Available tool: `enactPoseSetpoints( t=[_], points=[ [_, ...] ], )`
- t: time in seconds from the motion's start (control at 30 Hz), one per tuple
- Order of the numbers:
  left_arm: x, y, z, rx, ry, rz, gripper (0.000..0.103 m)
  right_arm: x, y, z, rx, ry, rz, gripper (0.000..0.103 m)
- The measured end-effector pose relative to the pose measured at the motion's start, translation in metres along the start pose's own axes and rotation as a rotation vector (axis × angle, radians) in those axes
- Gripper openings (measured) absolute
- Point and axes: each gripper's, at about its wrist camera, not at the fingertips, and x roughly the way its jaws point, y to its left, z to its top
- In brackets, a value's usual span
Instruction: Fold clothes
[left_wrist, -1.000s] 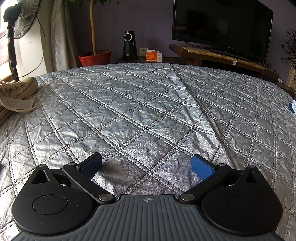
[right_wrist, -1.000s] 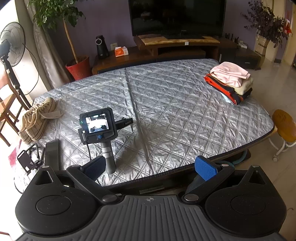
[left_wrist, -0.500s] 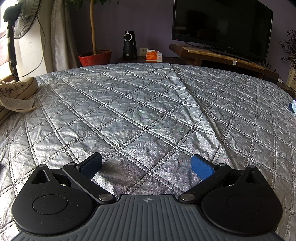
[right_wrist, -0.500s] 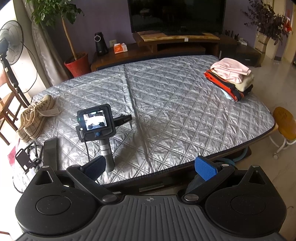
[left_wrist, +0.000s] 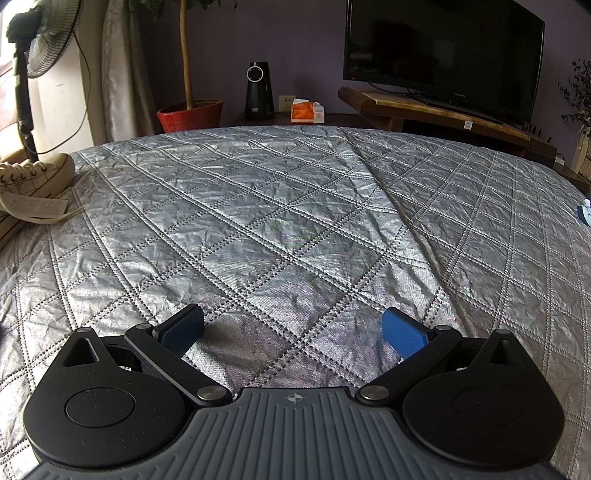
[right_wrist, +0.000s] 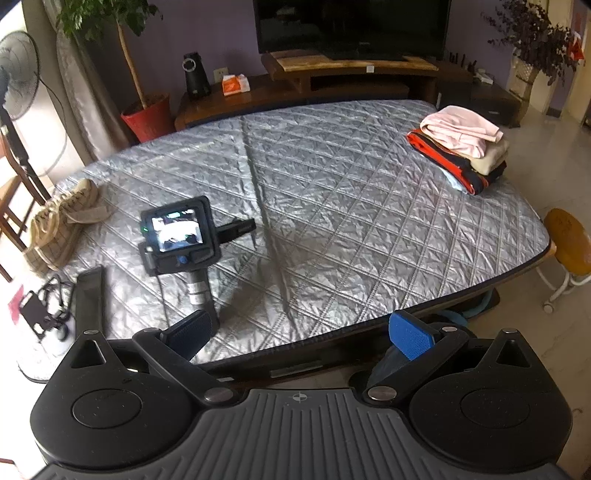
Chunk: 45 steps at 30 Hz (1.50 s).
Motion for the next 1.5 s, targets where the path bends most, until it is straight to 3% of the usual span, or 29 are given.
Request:
enactPoseSetpoints(
  t=[0.33, 0.5, 0.8, 1.0, 1.5],
  points=[
    [0.0, 0.0, 0.0, 0.0, 0.0, 0.0, 0.103, 0.111, -0.02, 0.03, 0.01, 0.008, -0.016, 0.103],
    [0.0, 0.0, 0.0, 0.0, 0.0, 0.0, 0.103, 0.186, -0.042, 0.054, 0.006, -0.108, -0.057, 0.103],
    [-0.001, 0.0, 0.0, 0.0, 0.0, 0.0, 0.103, 0.296, -0.046, 0.072, -0.144, -0.138, -0.067, 0.103],
    [-0.001, 0.0, 0.0, 0.0, 0.0, 0.0, 0.103, 0.315, -0.055, 0.065, -0.089, -0.252, 0.019, 0.103],
    [-0.001, 0.0, 0.0, 0.0, 0.0, 0.0, 0.103, 0.317, -0.05, 0.064, -0.09, -0.259, 0.02, 0.103]
  ],
)
